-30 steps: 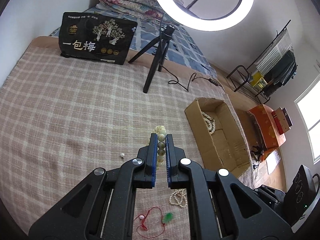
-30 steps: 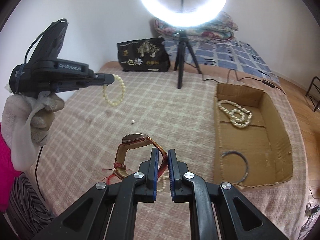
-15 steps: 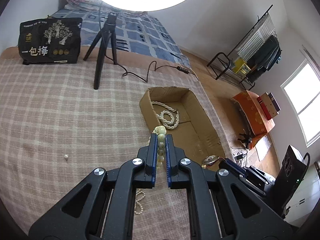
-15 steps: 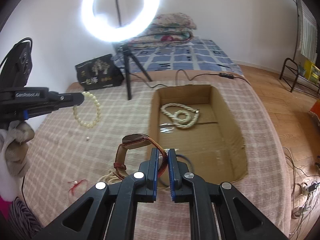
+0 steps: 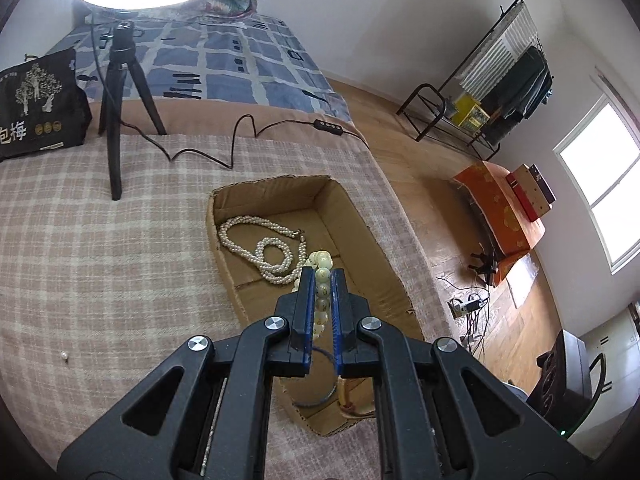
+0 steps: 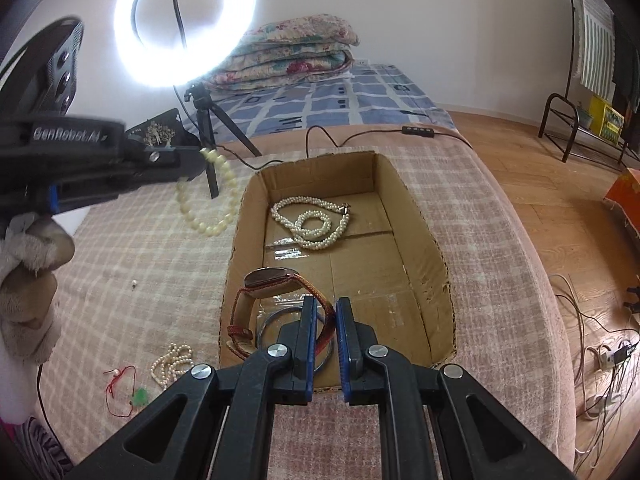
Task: Organize jewelry
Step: 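Lift and carry the bracelet and watch over the cardboard box with both tools, then open the left tool to drop the bracelet into the box while the right tool releases the watch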
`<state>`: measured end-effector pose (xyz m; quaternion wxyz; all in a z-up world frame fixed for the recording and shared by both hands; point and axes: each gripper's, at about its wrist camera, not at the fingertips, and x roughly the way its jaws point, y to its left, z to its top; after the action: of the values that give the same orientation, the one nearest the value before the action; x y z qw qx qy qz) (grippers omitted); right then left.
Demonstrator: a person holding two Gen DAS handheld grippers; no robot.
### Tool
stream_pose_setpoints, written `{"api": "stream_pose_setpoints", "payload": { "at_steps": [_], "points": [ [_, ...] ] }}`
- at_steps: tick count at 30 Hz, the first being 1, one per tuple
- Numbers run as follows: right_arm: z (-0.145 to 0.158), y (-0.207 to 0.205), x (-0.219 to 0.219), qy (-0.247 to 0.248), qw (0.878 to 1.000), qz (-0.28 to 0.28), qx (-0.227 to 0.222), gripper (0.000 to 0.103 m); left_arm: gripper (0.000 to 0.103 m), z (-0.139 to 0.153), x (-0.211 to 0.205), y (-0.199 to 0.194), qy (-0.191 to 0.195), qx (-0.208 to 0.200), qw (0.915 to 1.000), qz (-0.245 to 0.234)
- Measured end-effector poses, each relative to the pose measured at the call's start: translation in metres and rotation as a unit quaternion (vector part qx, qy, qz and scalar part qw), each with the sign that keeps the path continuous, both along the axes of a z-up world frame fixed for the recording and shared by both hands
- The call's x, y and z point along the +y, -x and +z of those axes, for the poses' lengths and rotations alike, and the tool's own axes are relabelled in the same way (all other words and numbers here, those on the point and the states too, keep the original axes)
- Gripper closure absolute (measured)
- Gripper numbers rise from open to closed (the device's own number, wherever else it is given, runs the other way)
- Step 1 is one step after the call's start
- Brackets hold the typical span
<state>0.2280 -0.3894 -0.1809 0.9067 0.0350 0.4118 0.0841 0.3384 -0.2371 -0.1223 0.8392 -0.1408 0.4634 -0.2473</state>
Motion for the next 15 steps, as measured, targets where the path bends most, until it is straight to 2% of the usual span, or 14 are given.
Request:
{"api": "stream_pose_setpoints", "payload": {
  "at_steps": [9, 12, 13, 14, 15],
  "points": [
    [-0.01, -0.007, 0.003, -0.007, 1.0, 0.008, 0.01, 0.095, 0.098, -0.002, -0.026, -0.019, 0.009, -0.002, 0.9999, -0.012],
    [-0.011, -0.006, 0.004, -0.012, 1.0, 0.015, 0.007, 0.091, 0.097, -0.005, -0.028, -0.024, 0.011, -0.005, 0.9999, -0.011],
    [-0.01, -0.005, 0.004, -0.013, 1.0, 0.016, 0.005, 0.089, 0.095, -0.005, -0.029, -0.025, 0.011, -0.004, 0.9999, -0.012],
    [-0.01, -0.004, 0.004, -0.014, 1.0, 0.018, 0.002, 0.08, 0.081, -0.006, -0.029, -0.027, 0.009, -0.002, 0.9999, -0.013],
    [-0.009, -0.005, 0.004, -0.015, 1.0, 0.019, 0.0, 0.075, 0.072, -0.006, -0.029, -0.028, 0.008, -0.002, 0.9999, -0.012]
  ]
}}
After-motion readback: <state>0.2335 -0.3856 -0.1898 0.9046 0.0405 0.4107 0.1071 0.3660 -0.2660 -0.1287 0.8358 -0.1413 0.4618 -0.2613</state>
